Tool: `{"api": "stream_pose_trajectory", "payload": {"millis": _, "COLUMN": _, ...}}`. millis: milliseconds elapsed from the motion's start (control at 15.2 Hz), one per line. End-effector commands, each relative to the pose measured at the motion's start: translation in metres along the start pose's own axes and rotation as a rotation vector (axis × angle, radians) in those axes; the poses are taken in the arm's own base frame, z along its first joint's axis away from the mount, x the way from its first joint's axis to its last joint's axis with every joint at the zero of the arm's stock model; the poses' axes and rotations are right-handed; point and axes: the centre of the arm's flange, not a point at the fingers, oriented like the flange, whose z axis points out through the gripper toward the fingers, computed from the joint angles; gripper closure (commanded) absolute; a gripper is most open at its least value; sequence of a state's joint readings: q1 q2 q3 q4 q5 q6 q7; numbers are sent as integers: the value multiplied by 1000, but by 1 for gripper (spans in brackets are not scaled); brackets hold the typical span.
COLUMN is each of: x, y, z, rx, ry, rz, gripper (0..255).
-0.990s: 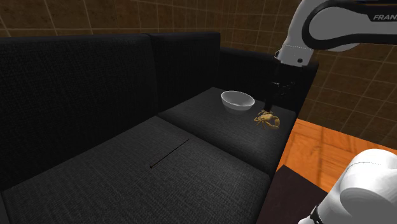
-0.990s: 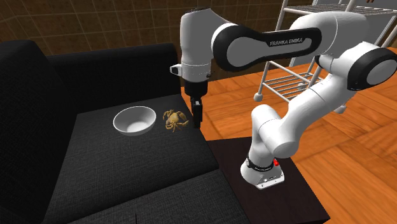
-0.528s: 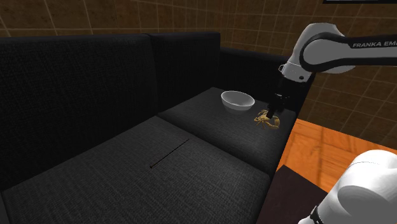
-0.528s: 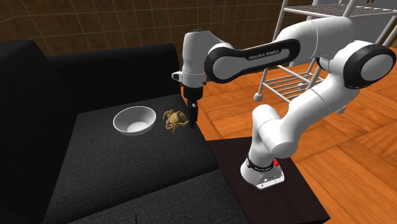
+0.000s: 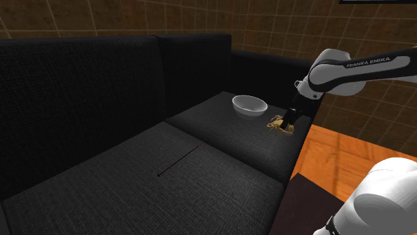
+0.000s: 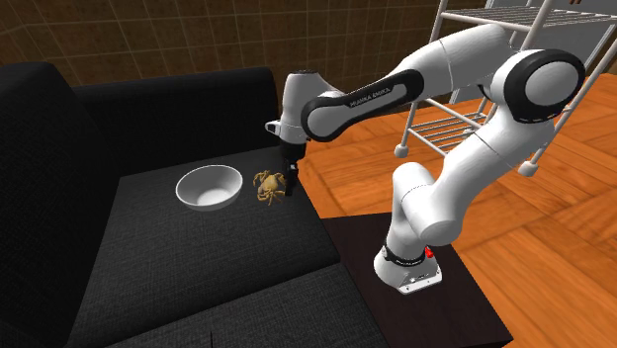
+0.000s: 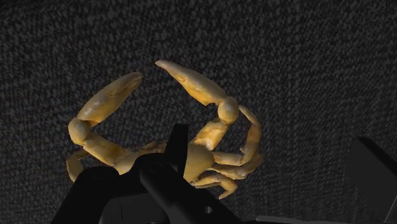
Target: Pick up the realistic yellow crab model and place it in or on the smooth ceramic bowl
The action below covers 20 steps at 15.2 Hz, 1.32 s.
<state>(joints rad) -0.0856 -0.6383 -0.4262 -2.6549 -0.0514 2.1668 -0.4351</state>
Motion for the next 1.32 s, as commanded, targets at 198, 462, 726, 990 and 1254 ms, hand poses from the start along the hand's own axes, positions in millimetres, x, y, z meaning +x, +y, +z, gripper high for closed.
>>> {"api": "stream_pose_trajectory", "payload": {"millis": 198, "x": 2, "y": 16, "z": 27, "rx": 1, "ry": 18, "rz": -6, "gripper": 0}}
{"api": "stream_pose_trajectory", "payload": {"millis": 462, "x": 2, "y": 16, "z": 48, "rx": 1, "ry": 18, "rz": -6, "gripper": 0}}
{"api": "stream_pose_trajectory", "payload": {"millis": 726, "x": 2, "y": 16, "z": 51, "rx": 1, "ry": 18, "rz": -6, "gripper": 0}}
{"api": "stream_pose_trajectory", "payload": {"millis": 990, "x": 2, "y": 16, "z": 51, "rx": 1, "ry": 18, "rz": -6, "gripper": 0}}
{"api": "stream_pose_trajectory", "payload": {"millis": 1254, "x": 2, "y": 16, "z": 51, "rx": 1, "ry": 18, "rz": -6, "gripper": 255}}
